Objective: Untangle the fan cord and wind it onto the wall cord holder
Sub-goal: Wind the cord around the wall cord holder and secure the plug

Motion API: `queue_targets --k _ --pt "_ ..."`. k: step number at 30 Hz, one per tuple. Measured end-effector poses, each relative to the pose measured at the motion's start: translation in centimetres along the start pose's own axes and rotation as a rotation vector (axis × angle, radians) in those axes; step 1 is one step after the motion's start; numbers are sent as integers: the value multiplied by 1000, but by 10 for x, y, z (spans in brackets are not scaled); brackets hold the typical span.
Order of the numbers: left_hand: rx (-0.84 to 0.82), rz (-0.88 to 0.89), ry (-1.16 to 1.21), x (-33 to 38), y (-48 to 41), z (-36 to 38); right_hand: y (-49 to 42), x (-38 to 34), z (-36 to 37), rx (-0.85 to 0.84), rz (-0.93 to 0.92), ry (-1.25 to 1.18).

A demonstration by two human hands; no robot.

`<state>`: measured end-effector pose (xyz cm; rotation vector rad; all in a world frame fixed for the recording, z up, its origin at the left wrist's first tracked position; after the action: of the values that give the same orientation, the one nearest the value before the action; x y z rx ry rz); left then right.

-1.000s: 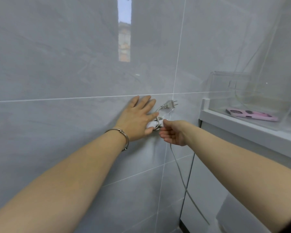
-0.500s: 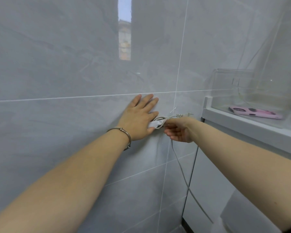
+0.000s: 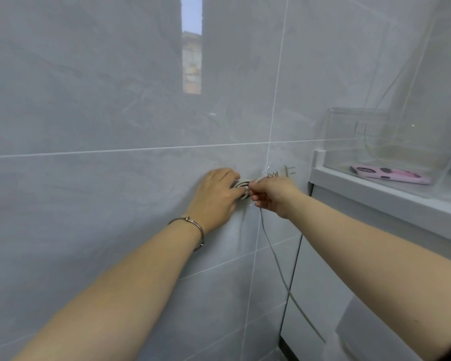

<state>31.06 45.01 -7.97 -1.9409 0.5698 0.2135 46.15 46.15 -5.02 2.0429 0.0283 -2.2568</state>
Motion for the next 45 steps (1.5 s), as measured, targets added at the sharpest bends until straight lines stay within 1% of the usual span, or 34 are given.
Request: queue_targets --k 4,8,11,15,19,25,32,36,38,41,45 --pt "23 -53 -9 2 -2 4 -1 -2 -5 55 -161 156" --pt "4 -121 30 3 -5 8 -1 -1 -5 79 -233 203" --pt "-24 -175 58 5 -11 5 0 0 -5 69 -263 212" --pt "-67 -169 96 9 -16 2 1 0 -6 59 -292 188" --pt "-120 -251 135 13 -17 1 0 -2 -7 55 -309 140" --pt "-16 -363 125 20 -16 4 1 -8 -6 50 -322 121" --pt "43 -550 188 30 -15 9 -3 -14 -4 41 -325 138" --pt "63 -663 225 35 -15 10 2 -22 -1 7 -349 228" --pt "72 -691 238 37 -15 11 3 -28 0 4 -349 200" --pt "94 -645 207 38 -13 9 1 -38 -3 11 -353 141" --pt "107 -401 26 34 -8 8 -1 -44 -1 18 -358 149"
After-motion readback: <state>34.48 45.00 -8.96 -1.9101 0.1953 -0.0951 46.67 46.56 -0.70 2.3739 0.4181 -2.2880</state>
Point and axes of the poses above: each hand's wrist, its own y-axis away from the middle knuckle, its own z-axis out of the palm, x = y × z, the point moved 1 cm from there along -y, towards the middle knuckle, and after that the axes turned 9 degrees about -y, right-handed, at the moved point
